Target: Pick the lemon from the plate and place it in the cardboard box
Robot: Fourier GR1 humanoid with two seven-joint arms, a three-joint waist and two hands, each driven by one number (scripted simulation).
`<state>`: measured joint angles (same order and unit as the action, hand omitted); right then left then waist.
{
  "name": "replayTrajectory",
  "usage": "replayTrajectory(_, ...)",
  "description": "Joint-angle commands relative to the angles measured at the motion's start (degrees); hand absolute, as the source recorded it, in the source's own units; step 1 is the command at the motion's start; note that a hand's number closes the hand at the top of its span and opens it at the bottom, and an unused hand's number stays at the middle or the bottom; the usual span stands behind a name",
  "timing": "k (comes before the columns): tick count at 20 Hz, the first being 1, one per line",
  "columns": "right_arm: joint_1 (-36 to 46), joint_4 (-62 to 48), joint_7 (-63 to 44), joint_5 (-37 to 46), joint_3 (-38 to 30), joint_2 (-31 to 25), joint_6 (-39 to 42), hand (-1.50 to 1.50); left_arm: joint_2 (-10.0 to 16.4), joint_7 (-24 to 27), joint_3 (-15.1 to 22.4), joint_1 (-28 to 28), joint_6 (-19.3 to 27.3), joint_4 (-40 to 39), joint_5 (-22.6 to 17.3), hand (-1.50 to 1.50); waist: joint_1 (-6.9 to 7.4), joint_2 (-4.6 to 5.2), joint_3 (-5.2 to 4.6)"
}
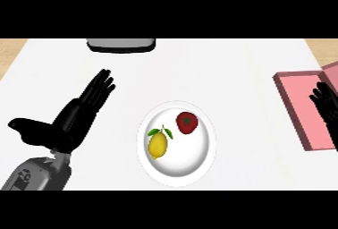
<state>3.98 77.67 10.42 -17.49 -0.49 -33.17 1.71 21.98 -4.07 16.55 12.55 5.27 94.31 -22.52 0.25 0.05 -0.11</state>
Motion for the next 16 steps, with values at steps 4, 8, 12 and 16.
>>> replayTrajectory(4,6.21,21.67,-8.30,8.21,3.57,3.70,-16.19,-1.50,7.45,2.05,-2.43,1.83,-0.29,-1.13,7.98,0.00,-1.30,-1.42,-0.34)
replayTrajectory(8,5.75,25.20,-18.68,22.98,8.92,-4.05,-20.72,-1.50,9.68,5.13,-1.18,-0.73,-1.44,-3.46,11.46,0.00,-2.21,-1.43,-1.00)
replayTrajectory(12,6.04,35.97,-28.48,37.21,19.86,-0.75,-26.22,-1.50,10.61,5.65,-2.18,-0.22,-2.53,-2.83,11.38,0.00,-1.15,-0.92,-0.36)
replayTrajectory(16,7.85,39.23,-36.59,50.27,28.87,-2.84,-20.90,-1.50,8.87,7.88,-0.95,-0.68,-1.37,-2.82,13.63,0.00,-0.46,-0.62,-0.26)
